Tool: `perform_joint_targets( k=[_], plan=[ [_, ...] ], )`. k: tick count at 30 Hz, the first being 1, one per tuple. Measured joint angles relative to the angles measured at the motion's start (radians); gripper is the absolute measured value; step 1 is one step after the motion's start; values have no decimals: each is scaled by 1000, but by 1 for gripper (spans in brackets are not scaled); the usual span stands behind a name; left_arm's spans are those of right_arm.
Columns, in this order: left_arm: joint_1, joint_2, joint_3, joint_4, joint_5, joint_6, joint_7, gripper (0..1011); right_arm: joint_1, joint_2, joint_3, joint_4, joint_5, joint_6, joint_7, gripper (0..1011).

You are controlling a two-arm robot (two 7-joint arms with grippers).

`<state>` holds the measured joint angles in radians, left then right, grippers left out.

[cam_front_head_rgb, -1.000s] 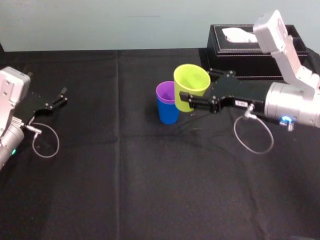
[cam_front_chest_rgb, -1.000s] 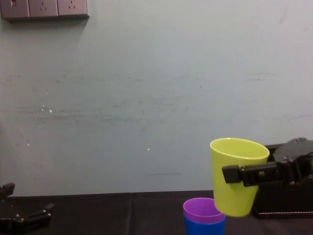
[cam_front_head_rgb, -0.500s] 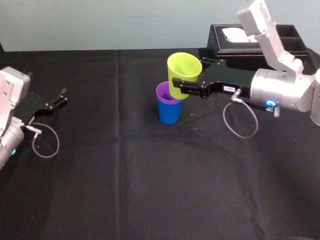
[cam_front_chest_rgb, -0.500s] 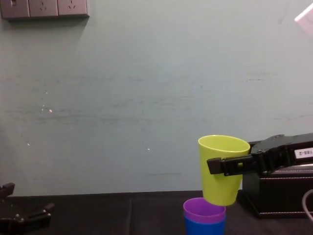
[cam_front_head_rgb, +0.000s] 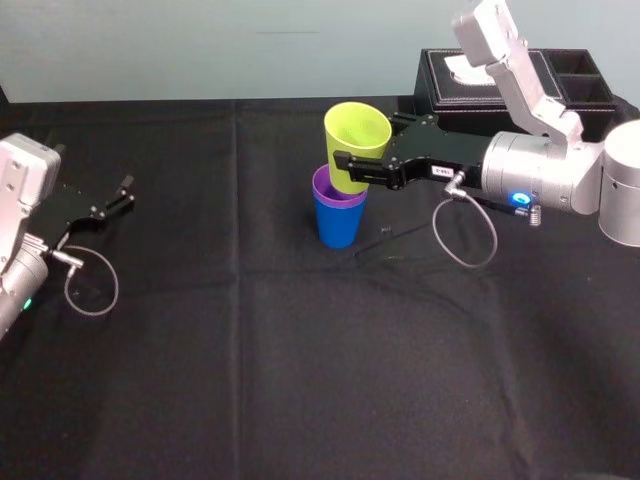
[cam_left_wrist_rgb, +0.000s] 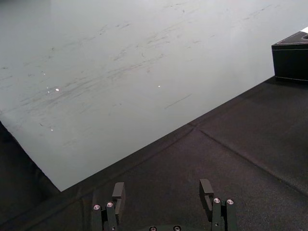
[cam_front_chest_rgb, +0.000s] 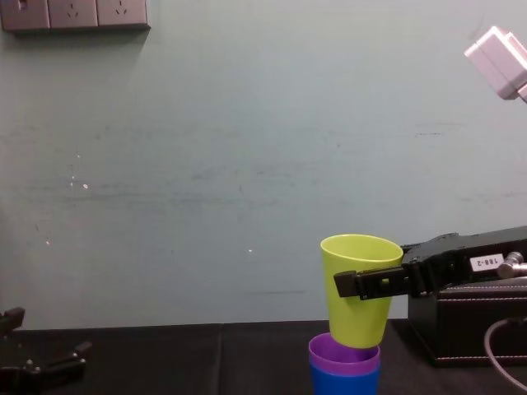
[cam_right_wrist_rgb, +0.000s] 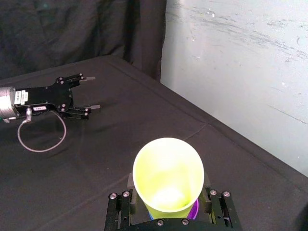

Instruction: Stack the three plastic cups sequentially using one hand.

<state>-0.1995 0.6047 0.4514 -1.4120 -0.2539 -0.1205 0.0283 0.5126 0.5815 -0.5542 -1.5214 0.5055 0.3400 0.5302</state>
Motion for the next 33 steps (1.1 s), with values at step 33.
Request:
perform_joint_targets(
  k=[33],
  plan=[
    [0, 0, 0, 0, 0, 0, 0, 1010, 28, -53, -17, 71, -29, 0, 1, 738]
  ],
)
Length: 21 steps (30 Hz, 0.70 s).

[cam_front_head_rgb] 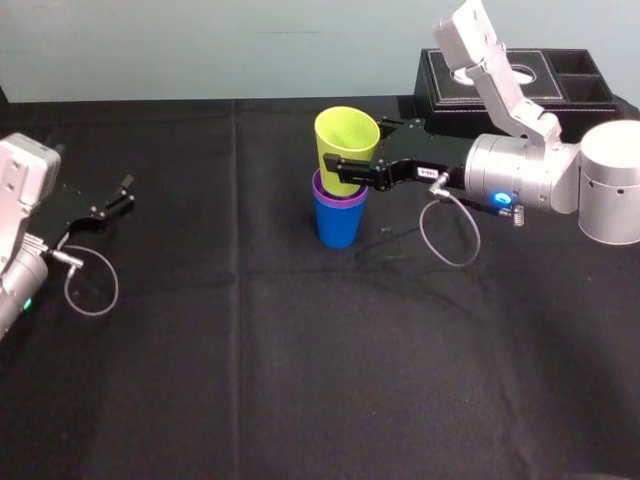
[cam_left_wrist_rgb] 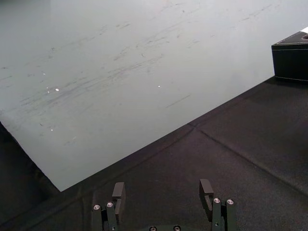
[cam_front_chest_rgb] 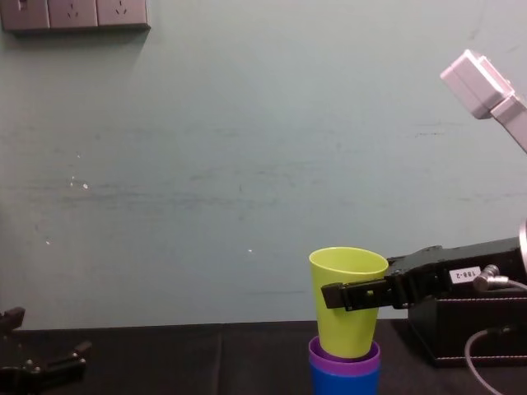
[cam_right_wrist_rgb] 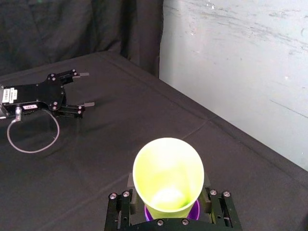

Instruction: Stack the three plastic cups sequentially using one hand.

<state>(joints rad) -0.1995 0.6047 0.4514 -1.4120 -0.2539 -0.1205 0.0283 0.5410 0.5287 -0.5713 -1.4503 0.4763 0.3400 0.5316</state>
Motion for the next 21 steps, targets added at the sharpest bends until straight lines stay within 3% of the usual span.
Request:
perform_joint_targets(
  k=[21],
  plan=[
    [0, 0, 0, 0, 0, 0, 0, 1010, 4, -9, 1, 29, -4, -1, 15, 738]
  ],
)
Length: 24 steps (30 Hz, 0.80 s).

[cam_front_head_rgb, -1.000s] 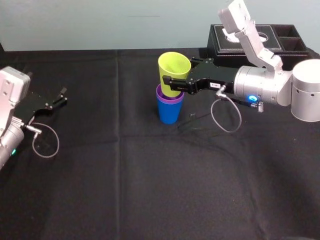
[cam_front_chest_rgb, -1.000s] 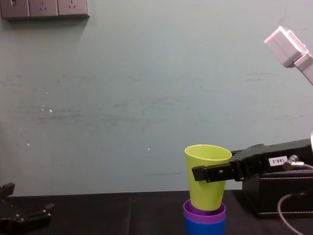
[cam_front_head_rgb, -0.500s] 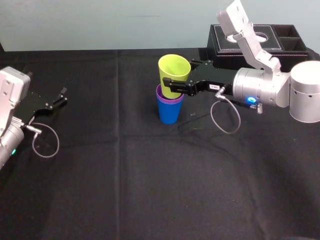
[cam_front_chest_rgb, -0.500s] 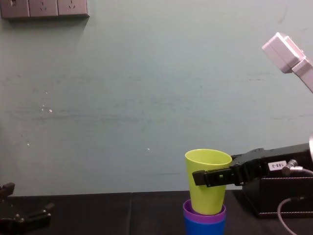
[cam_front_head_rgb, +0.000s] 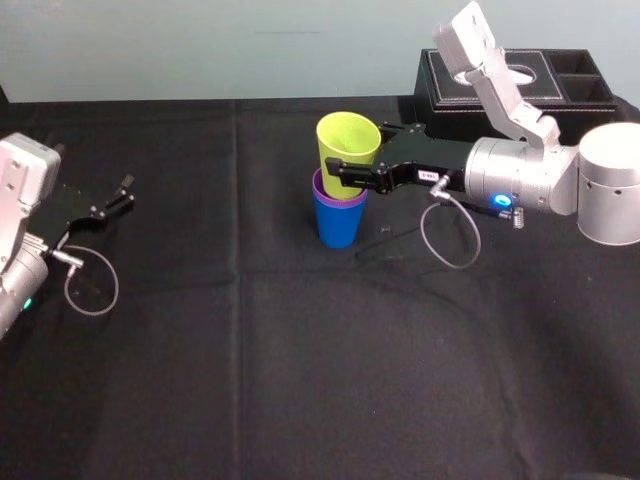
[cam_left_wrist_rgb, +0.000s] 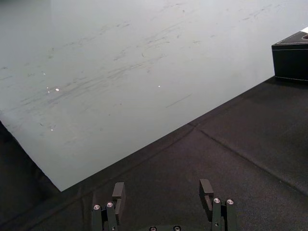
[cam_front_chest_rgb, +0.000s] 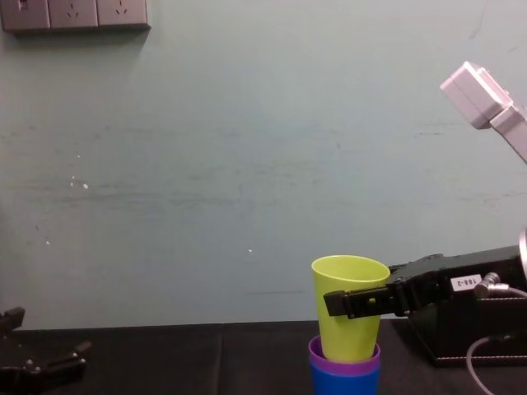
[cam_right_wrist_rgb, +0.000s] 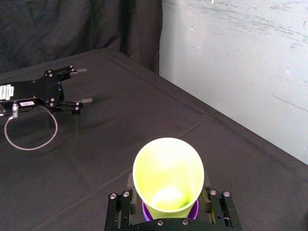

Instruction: Stack the three plastic cups sequentially using one hand.

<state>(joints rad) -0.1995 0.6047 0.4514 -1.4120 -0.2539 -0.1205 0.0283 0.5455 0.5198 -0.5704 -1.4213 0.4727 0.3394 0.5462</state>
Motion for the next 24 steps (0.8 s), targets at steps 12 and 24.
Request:
perform_joint_targets(
  k=[12, 24],
  plan=[
    [0, 0, 0, 0, 0, 0, 0, 1010, -1, 1, 0, -2, 0, -1, -1, 738],
    [0, 0, 0, 0, 0, 0, 0, 1010, -2, 2, 1, -3, 1, -1, -2, 997]
  ],
)
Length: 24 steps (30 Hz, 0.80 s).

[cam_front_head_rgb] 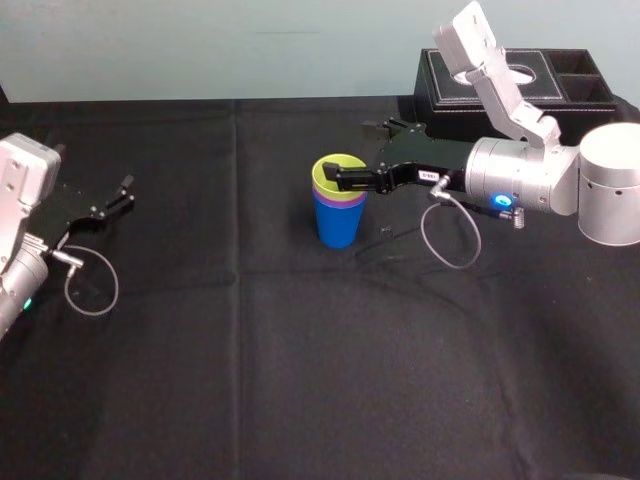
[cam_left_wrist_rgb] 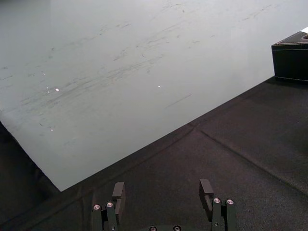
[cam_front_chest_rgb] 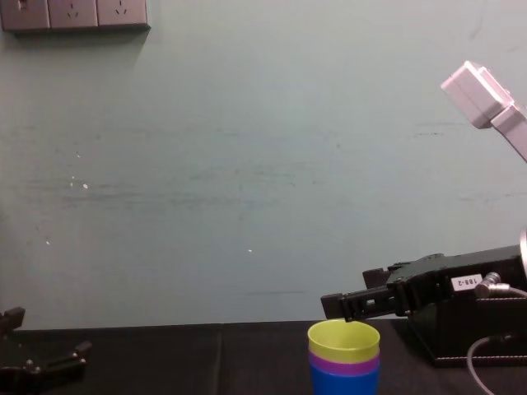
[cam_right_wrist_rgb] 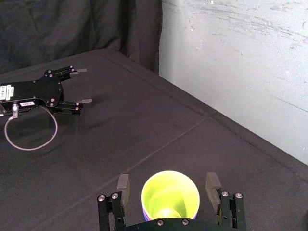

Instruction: Stack the three plastic cups sequentially using one hand.

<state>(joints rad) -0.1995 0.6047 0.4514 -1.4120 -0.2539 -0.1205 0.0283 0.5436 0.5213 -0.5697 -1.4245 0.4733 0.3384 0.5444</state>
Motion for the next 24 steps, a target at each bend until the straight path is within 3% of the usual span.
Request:
perform_joint_targets(
  k=[24],
  plan=[
    [0, 0, 0, 0, 0, 0, 0, 1010, -8, 1, 4, -13, 1, -4, -8, 1003]
  ],
)
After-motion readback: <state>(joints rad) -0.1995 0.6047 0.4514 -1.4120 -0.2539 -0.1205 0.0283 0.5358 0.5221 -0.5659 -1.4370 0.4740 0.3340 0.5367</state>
